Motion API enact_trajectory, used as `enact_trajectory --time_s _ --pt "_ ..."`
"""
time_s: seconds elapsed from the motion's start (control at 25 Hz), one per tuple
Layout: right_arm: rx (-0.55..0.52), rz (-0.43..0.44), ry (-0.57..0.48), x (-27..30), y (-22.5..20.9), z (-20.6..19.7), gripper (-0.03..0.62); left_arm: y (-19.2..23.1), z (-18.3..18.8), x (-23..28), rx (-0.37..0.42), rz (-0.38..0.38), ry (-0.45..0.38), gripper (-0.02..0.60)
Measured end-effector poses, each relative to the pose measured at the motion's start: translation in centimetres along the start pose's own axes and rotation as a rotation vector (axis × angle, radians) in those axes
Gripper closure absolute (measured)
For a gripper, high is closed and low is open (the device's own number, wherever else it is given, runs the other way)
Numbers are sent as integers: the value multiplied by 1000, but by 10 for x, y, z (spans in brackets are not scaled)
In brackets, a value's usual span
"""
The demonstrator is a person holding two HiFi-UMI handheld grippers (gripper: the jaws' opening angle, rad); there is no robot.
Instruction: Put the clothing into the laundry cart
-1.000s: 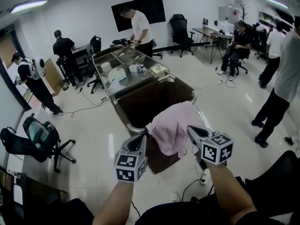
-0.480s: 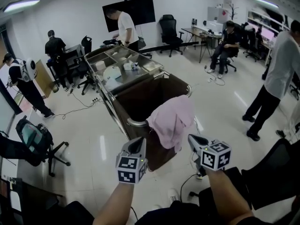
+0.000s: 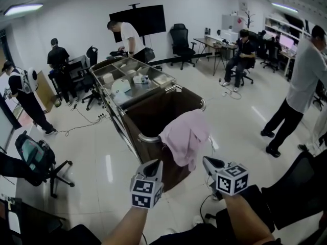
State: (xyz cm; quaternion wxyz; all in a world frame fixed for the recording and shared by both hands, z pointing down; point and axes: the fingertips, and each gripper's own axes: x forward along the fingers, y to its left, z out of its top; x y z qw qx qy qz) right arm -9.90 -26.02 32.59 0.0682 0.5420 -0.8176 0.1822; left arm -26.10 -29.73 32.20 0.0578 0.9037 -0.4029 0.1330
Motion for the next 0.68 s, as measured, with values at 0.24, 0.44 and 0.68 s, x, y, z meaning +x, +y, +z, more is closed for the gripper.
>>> enact_trajectory --time_s 0.24,0.44,0.68 --pt "-14 26 20 1 -9 -1 592 2 0 1 -11 34 -12 581" --pt "-24 51 32 7 -16 0 592 7 3 6 -64 72 -29 581" --pt "-27 65 36 13 -26 5 592 8 13 19 -63 95 -39 581"
